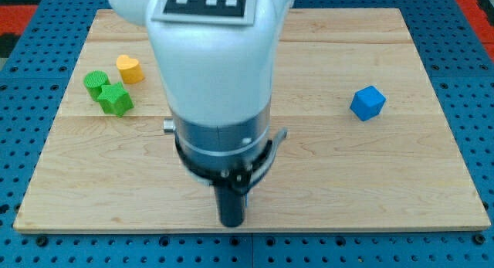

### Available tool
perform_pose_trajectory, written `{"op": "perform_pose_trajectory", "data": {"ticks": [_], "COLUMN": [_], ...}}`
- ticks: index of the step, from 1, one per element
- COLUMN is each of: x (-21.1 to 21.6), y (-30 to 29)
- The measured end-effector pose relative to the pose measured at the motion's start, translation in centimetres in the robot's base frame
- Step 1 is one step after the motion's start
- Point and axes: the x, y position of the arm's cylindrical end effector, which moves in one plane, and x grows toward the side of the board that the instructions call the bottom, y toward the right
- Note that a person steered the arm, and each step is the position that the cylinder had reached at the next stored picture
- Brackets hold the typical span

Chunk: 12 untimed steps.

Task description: Push the blue triangle into the blue cube

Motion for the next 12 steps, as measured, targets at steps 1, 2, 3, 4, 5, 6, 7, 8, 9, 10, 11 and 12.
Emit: {"op": "perform_pose_trajectory", "data": {"ticks": [1, 2, 3, 4, 5, 6, 7, 8, 9, 10, 11, 12], "x": [-3.8, -4.7, -5.3, -8.8, -9.1, -7.7, -6.0, -5.1, -5.1, -4.8, -4.6, -6.0], "y": [0.6, -1.7, -4.5, -3.3, 2.1, 5.2, 7.0, 10.7, 15.2, 20.0, 22.1, 22.1]}}
